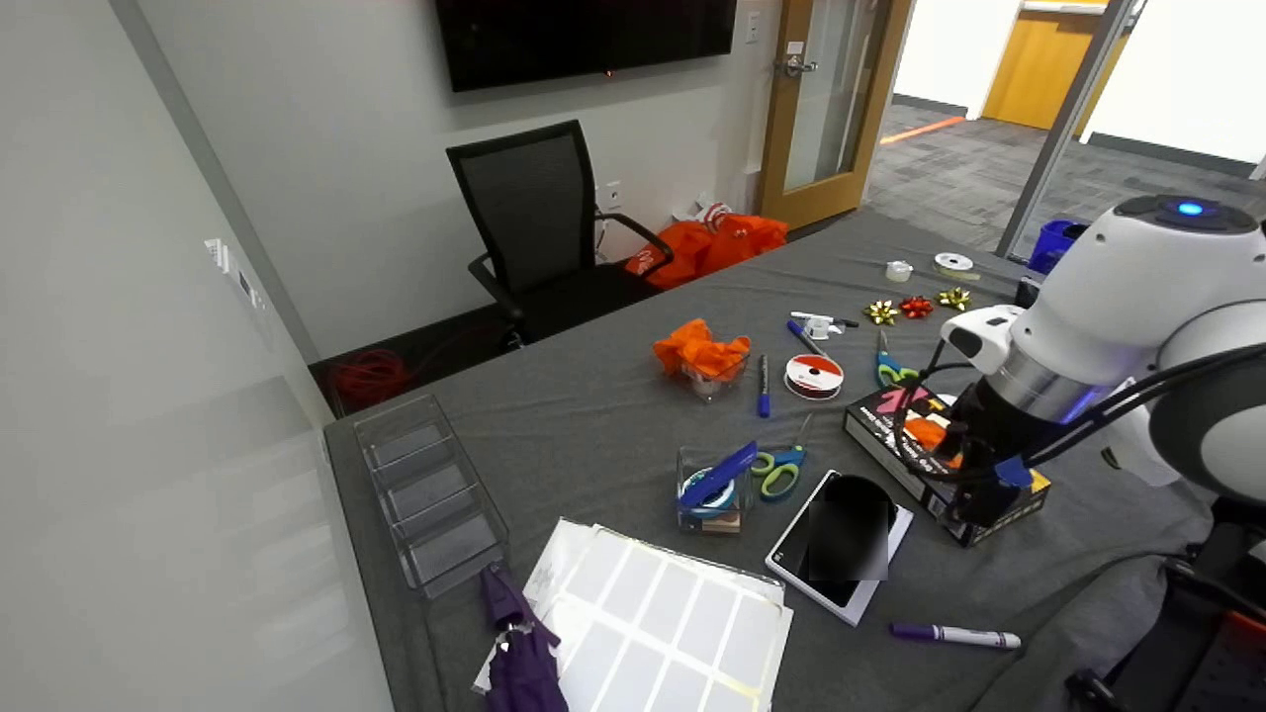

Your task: Place the purple marker into the mug

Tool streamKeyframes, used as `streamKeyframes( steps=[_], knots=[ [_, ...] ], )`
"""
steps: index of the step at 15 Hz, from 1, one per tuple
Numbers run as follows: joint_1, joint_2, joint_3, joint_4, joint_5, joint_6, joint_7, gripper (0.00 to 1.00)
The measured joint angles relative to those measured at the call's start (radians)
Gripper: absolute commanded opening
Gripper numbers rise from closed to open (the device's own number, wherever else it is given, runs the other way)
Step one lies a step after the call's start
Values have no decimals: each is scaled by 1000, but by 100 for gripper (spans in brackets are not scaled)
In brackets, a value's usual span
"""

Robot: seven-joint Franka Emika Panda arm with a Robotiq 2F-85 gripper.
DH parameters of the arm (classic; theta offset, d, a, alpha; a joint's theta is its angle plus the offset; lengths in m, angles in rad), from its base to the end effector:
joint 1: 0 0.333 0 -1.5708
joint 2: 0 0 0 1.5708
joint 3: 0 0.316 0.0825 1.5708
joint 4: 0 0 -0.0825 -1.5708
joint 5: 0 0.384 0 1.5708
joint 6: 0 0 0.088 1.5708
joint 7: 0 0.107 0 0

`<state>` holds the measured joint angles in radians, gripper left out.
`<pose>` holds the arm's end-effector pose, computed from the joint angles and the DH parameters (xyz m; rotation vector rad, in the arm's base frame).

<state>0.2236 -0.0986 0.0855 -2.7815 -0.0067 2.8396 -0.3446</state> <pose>0.3798 0.1208 0.2557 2.9501 1.0108 0.2439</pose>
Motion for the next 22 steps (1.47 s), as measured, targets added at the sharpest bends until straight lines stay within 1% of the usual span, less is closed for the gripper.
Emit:
streamKeyframes(
  steps=[2,4,6,7,8,10,12,14,16,20,22],
  knots=[
    [17,74,-1,0,88,101,-124,100],
    [27,140,9,0,202,154,-262,100],
    [28,183,19,1,279,159,-364,100],
    [28,200,19,1,296,156,-391,100],
    [14,215,29,1,289,149,-391,100],
    [-19,239,42,1,215,122,-321,100],
    [-29,250,36,1,102,83,-190,100],
    [-29,251,40,2,26,46,-70,100],
    [-27,251,55,2,-2,17,9,100],
    [-22,256,99,2,-3,-1,94,100],
    [-13,266,107,2,-19,-10,145,100]
  ],
)
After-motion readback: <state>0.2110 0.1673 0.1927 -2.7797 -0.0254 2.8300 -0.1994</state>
